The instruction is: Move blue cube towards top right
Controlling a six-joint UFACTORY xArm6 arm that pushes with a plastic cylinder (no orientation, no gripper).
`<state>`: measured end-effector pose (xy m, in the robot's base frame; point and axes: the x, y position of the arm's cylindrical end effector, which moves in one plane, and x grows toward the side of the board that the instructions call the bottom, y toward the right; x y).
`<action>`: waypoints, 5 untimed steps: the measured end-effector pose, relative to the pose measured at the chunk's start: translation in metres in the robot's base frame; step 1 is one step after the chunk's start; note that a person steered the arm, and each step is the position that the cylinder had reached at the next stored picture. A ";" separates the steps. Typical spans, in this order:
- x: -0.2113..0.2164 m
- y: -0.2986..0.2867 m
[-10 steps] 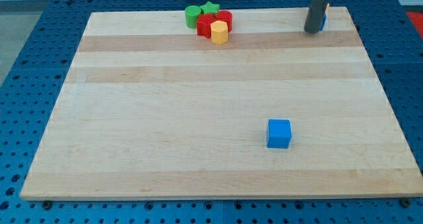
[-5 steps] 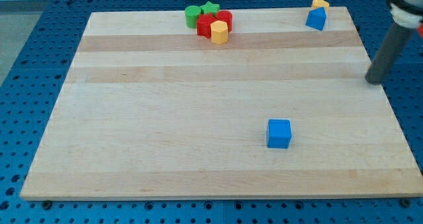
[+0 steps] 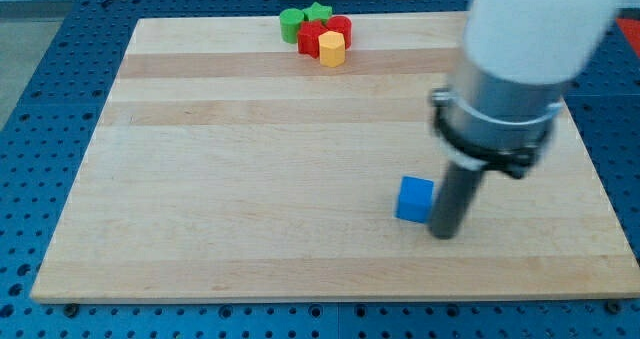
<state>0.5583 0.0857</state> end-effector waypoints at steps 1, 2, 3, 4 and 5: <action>-0.004 -0.053; -0.030 -0.063; -0.048 -0.057; -0.031 -0.059; -0.009 -0.058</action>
<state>0.5488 0.0277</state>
